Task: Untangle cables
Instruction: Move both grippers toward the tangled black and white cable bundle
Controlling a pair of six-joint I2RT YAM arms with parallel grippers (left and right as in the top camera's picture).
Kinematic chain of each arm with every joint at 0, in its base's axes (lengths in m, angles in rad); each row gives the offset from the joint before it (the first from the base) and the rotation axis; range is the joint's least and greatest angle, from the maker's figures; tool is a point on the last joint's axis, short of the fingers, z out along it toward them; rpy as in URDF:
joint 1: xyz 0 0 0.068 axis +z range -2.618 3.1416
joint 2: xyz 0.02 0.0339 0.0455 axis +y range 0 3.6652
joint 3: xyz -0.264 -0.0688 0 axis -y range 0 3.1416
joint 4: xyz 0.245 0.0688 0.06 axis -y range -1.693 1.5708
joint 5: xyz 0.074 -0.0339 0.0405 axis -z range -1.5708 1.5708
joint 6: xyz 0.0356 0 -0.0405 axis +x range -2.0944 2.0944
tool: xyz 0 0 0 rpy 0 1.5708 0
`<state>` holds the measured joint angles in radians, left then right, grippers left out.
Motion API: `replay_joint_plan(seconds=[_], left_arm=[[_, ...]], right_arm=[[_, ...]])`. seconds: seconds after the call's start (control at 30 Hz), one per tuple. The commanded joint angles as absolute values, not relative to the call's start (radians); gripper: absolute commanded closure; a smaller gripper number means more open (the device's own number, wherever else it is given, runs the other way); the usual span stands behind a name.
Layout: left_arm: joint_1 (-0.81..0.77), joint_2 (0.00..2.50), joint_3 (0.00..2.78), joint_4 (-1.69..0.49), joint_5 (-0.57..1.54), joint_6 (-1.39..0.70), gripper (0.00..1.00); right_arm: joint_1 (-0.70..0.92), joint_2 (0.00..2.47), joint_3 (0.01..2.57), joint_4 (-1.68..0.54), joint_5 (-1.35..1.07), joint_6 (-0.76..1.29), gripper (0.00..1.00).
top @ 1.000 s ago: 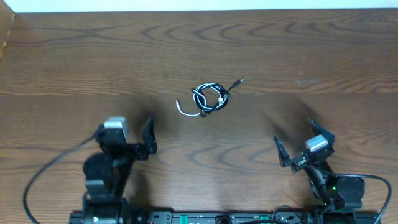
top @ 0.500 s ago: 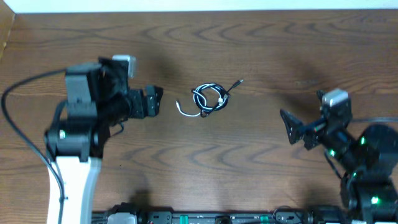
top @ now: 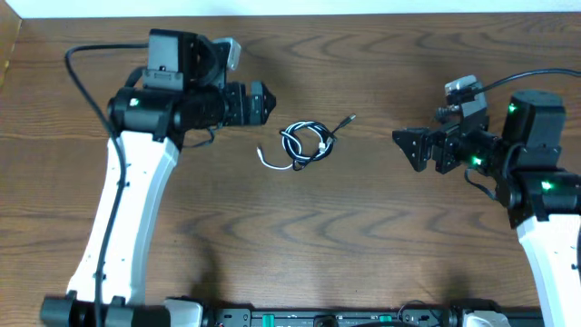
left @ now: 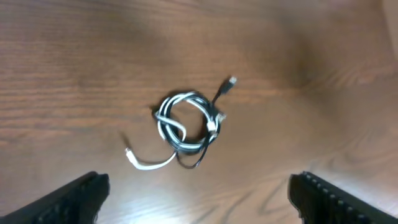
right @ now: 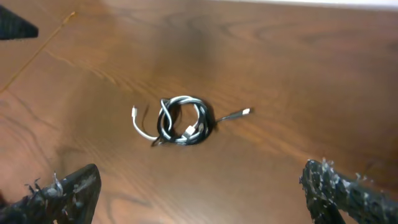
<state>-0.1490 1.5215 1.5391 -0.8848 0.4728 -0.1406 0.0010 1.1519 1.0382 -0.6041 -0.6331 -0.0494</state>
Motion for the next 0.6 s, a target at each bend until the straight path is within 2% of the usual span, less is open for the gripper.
replay_joint_plan(seconds=[0.0,0.1,0.17,0.23,0.43,0.57], left_arm=[[-0.193,1.623,1.554,-0.868,0.39,-0.408,0.15],[-0.273,1.75,1.554,-0.866,0.251,-0.624,0.23],[-0.312,1.817,1.554,-0.852,0.213,-0.691,0.3],[-0.352,1.888,1.554,-0.823,0.168,-0.744,0.34],[-0.412,1.997,1.554,-0.748,0.068,-0.817,0.36],[-0.418,2.056,1.554,-0.709,0.039,-0.829,0.44]], right_arm=[[-0.008,1.174,1.057,-0.623,-0.543,0.046,0.12],[-0.008,1.185,1.057,-0.658,-0.373,0.204,0.15],[-0.008,1.185,1.057,-0.673,-0.356,0.21,0.17],[-0.008,1.185,1.056,-0.686,-0.34,0.21,0.2],[-0.008,1.185,1.056,-0.709,-0.312,0.213,0.24],[-0.008,1.185,1.056,-0.72,-0.305,0.213,0.26]])
